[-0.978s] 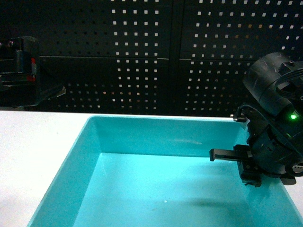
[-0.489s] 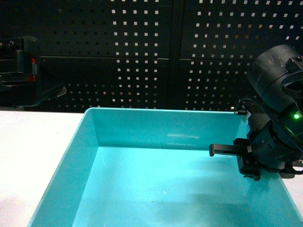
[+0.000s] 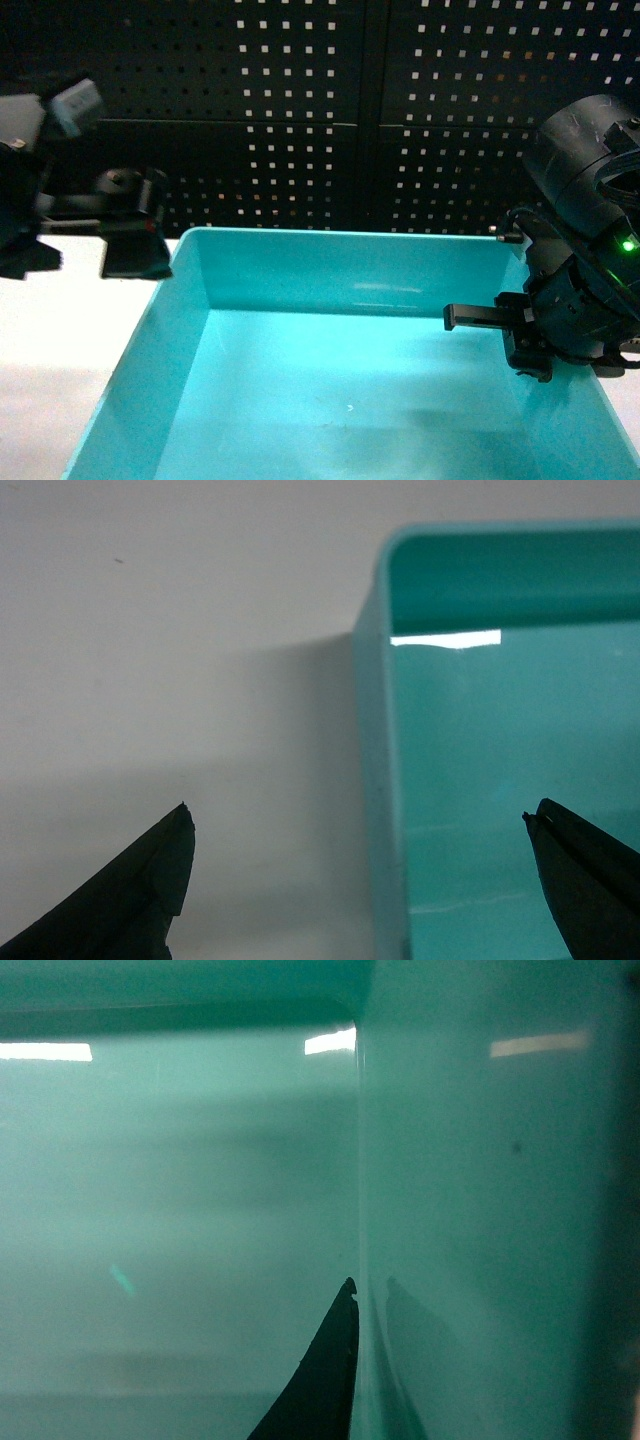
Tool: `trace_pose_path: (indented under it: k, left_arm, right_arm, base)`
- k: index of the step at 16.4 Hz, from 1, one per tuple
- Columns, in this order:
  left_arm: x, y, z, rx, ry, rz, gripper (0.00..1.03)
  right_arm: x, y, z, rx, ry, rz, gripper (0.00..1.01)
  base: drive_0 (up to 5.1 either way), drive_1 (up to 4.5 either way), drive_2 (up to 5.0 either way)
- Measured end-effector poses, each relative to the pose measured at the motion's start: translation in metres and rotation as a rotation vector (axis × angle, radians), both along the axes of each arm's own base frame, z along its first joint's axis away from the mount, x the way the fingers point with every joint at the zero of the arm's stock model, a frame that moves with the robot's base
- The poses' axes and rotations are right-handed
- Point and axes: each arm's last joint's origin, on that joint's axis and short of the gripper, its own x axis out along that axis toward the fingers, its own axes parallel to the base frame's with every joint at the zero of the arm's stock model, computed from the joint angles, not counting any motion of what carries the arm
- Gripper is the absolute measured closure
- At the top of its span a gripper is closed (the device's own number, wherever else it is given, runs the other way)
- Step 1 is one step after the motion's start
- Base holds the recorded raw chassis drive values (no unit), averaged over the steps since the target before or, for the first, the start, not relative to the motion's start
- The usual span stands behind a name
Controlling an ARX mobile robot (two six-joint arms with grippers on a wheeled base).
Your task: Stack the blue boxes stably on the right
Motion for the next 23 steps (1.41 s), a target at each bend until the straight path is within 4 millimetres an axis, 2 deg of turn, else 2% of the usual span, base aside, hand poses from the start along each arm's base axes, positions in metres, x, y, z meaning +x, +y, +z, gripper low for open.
trace_pose_path:
  k: [3,5,7,8,15,23]
  left_arm:
    - [0.021,-0.025,-0.003,-0.018,0.112,-0.073,0.05]
    - [0.034,-0.032,0.0,-0.035,0.13,-0.068,0.05]
    - [0.048,-0.043,-0.035,0.02,0.21,0.011,0.05]
    - [0.05,-0.046,-0.033,-0.03,0.218,0.049,0.05]
    - [0.044,-0.039,-0.047,-0.005,0.222,0.121,0.05]
    - [0.039,-0.039,-0.06,0.044,0.2,0.084,0.05]
  right_arm:
    - [0.0,0.0,0.0,0.0,0.001,0.0,0.93]
    - [0.0,0.0,0.0,0.0,0.001,0.0,0.93]
    - [0.0,0.0,0.0,0.0,0.001,0.0,0.93]
    - [0.0,0.0,0.0,0.0,0.001,0.001,0.93]
    - [0.0,0.0,0.0,-0.001,0.001,0.001,0.93]
    - [0.0,0.0,0.0,0.0,0.001,0.0,0.93]
  base:
    - [0.0,0.0,0.0]
    - [0.0,0.0,0.0]
    - [0.0,0.0,0.0]
    - [0.0,0.0,0.0]
    - [0.0,0.0,0.0]
    - [0.0,0.0,0.0]
